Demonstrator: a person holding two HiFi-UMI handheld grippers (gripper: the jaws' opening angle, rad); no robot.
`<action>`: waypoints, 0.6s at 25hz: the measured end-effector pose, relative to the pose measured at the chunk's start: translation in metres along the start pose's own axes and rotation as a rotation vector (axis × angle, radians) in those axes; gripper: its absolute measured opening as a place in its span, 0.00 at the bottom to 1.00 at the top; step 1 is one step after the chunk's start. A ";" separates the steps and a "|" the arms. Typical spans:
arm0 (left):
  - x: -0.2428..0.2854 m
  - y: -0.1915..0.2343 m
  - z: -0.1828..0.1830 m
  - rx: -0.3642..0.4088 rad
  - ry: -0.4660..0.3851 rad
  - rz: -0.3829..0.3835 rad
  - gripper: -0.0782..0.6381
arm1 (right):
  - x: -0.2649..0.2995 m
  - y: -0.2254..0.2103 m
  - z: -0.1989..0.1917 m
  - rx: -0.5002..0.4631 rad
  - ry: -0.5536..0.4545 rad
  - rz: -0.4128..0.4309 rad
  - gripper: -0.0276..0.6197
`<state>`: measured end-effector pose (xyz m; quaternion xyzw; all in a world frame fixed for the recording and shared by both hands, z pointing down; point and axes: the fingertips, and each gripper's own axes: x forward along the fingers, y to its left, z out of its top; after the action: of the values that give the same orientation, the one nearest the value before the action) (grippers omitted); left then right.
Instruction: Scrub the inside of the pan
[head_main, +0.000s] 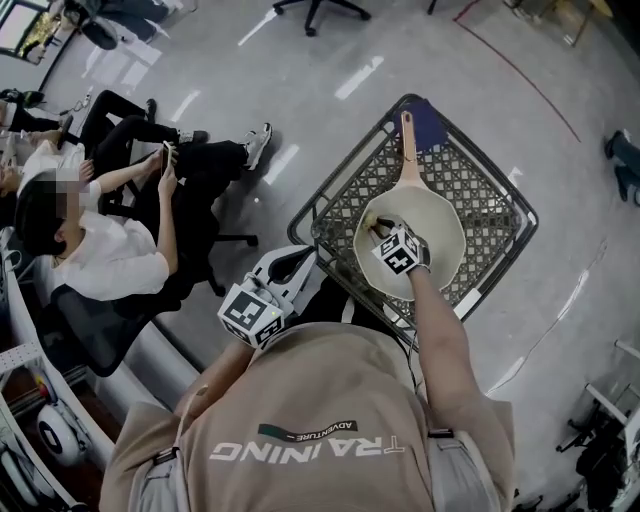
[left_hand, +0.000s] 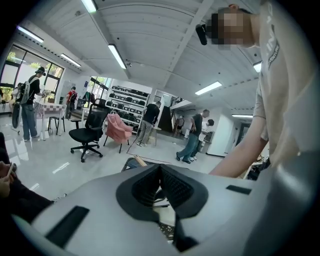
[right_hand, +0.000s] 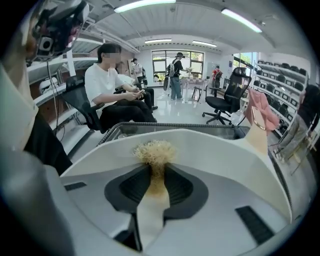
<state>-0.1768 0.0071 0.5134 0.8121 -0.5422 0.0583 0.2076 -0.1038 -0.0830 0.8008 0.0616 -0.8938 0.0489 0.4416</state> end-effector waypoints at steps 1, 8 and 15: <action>0.001 0.001 0.001 -0.001 0.000 -0.002 0.13 | 0.002 -0.002 0.001 -0.028 0.011 -0.004 0.19; 0.007 0.006 0.001 -0.008 0.005 -0.005 0.13 | 0.008 -0.025 0.000 -0.047 0.036 -0.080 0.19; 0.009 0.006 -0.005 -0.016 0.031 -0.013 0.13 | 0.002 -0.062 -0.008 -0.014 0.065 -0.230 0.19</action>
<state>-0.1774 -0.0009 0.5220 0.8130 -0.5340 0.0655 0.2227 -0.0895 -0.1434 0.8097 0.1591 -0.8664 -0.0063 0.4732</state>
